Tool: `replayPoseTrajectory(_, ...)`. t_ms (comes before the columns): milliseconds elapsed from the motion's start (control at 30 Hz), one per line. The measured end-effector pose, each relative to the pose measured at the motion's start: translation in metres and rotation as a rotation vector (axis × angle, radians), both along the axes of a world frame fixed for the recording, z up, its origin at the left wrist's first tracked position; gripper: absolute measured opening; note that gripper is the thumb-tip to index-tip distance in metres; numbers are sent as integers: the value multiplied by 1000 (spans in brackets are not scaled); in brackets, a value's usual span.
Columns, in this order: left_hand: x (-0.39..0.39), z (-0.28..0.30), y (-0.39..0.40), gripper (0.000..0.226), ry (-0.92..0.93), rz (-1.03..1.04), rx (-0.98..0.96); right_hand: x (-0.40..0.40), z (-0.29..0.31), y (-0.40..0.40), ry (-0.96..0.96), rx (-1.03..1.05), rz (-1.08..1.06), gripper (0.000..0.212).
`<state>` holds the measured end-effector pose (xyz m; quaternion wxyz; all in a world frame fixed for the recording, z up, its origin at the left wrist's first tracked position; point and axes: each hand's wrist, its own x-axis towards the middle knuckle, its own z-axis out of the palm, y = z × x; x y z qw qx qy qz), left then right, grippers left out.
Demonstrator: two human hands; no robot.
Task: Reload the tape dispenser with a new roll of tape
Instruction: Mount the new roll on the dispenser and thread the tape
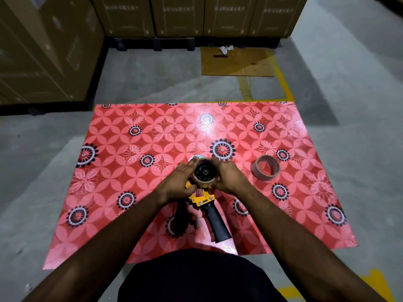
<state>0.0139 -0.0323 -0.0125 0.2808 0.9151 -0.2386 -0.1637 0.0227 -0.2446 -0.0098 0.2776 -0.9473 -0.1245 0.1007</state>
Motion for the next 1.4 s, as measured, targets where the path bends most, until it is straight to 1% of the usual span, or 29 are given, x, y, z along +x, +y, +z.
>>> replayPoseTrajectory(100,2,-2,2,91,5,-13,-9,-8,1,0,-5,26,-21,66)
replayPoseTrajectory(167,3,-3,1,87,6,-16,0,-9,5,0,5,-4,-1,74)
replayPoseTrajectory(200,1,-3,0,84,-6,-19,24,-9,7,-1,17,-58,37,82)
replayPoseTrajectory(267,-4,-6,-2,83,-64,-37,120,-12,8,0,49,-238,137,103)
replayPoseTrajectory(300,-7,-8,-2,82,-104,-51,179,-14,7,-1,38,-328,179,107)
replayPoseTrajectory(333,-10,-9,-2,81,-142,-69,235,-17,6,-2,6,-395,212,104)
replayPoseTrajectory(400,-15,-11,-1,81,-212,-95,313,-24,-1,-5,-90,-493,255,89)
replayPoseTrajectory(467,-16,-12,0,85,-259,-114,354,-28,-7,-7,-178,-546,280,79)
replayPoseTrajectory(567,-15,-13,1,90,-278,-153,389,-27,-14,-8,-212,-551,291,82)
replayPoseTrajectory(700,-11,-20,3,92,-254,-193,436,-28,-19,-5,-164,-536,292,90)
replayPoseTrajectory(767,-8,-23,2,94,-237,-216,458,-28,-20,-5,-113,-558,302,99)
replayPoseTrajectory(867,-5,-21,1,100,-240,-232,471,-26,-21,-6,-76,-530,303,110)
replayPoseTrajectory(967,-3,-16,2,99,-224,-220,486,-25,-21,-13,-44,-468,287,110)
replayPoseTrajectory(1100,-4,-13,1,101,-227,-207,530,-28,-24,-13,-46,-503,221,110)
replayPoseTrajectory(1167,-7,-14,-2,103,-214,-184,540,-30,-26,-10,-36,-481,202,111)
replayPoseTrajectory(1300,-2,-12,-3,101,-226,-224,588,-30,-26,-8,-26,-452,184,122)
replayPoseTrajectory(1400,-1,-7,-2,99,-239,-218,596,-24,-20,-9,-27,-499,206,115)
